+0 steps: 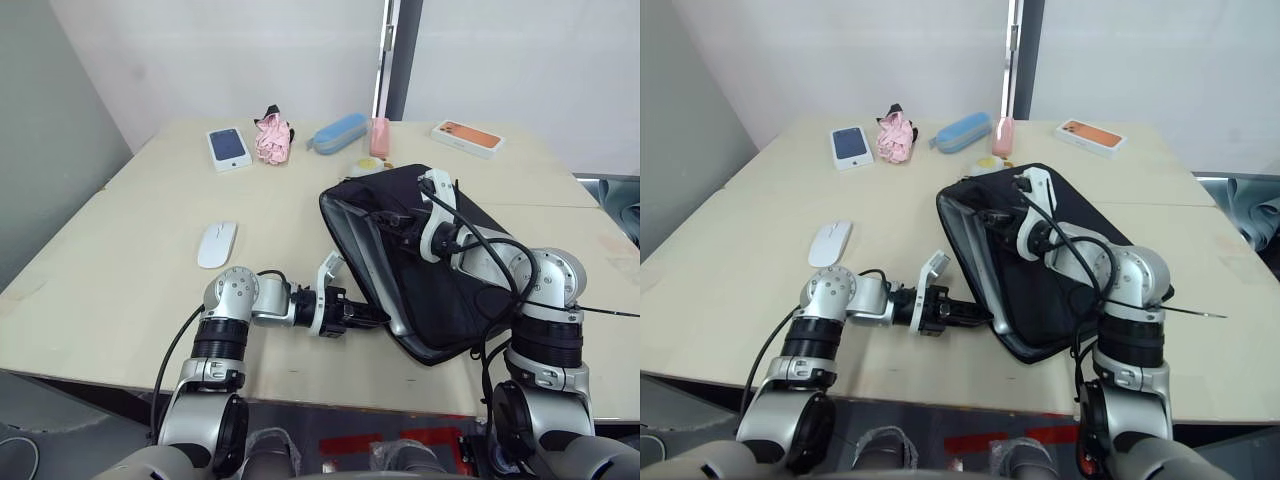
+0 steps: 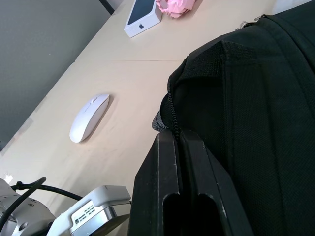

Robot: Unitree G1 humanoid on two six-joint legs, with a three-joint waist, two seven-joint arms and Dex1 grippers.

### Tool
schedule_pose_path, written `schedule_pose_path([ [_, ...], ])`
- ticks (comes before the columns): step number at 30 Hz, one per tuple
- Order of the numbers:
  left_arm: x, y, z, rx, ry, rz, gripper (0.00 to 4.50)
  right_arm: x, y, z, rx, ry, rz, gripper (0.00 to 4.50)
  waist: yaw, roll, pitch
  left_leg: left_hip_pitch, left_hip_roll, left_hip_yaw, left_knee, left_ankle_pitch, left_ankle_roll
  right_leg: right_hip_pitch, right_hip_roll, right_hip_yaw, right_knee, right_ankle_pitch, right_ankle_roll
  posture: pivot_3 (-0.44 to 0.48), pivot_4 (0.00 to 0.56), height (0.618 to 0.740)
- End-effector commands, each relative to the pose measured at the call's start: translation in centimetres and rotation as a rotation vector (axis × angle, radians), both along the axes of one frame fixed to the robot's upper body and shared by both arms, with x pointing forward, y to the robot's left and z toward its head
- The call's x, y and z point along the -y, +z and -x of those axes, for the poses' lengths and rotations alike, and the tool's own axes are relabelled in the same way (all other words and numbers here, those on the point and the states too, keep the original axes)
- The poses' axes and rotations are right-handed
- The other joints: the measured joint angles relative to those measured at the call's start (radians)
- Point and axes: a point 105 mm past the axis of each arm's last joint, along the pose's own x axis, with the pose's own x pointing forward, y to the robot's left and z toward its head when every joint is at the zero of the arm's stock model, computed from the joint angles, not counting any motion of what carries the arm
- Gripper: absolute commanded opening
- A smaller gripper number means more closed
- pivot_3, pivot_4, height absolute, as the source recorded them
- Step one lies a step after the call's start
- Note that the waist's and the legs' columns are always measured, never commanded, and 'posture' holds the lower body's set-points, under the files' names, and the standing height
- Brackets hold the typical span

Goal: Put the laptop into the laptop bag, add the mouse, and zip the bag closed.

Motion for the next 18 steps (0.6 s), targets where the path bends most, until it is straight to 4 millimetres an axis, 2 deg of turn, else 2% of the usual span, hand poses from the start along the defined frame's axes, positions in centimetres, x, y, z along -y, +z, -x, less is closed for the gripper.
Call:
schedule_pose_path([
  [1,1.0,-0.2,-0.4,-0.003,0.018,0.007,0.82,-0.4,1.8,0.4,0.072,0.024,-0.025,0.0,0.001,0.0,0.0,0.0,0.0,0.0,0.0,0.0,0.0,0.0,0.0,0.0,0.0,0.0,0.0,0.0,0.15,0.74],
  [4,1.9,-0.3,-0.4,-0.014,0.013,0.015,0.01,-0.5,2.0,0.4,0.075,0.026,-0.027,0.0,0.005,0.001,-0.001,0.0,-0.002,0.0,0.0,0.001,0.001,0.001,-0.002,0.0,0.0,0.0,0.0,0.0,0.15,0.74],
  [10,2.0,-0.6,-0.6,-0.026,0.018,-0.001,0.01,-0.4,2.1,0.4,0.08,0.021,-0.028,0.0,0.005,0.001,-0.001,0.0,-0.006,0.001,0.001,0.002,0.004,0.004,-0.006,0.001,-0.005,-0.001,-0.003,0.0,0.15,0.74],
  [18,4.0,0.1,-1.5,-0.009,0.035,0.025,0.01,-0.8,2.1,0.5,0.078,0.03,-0.035,0.0,0.009,0.001,-0.001,0.0,-0.01,0.004,0.001,0.005,0.009,0.007,-0.013,-0.001,-0.009,0.001,0.001,0.0,0.15,0.74],
])
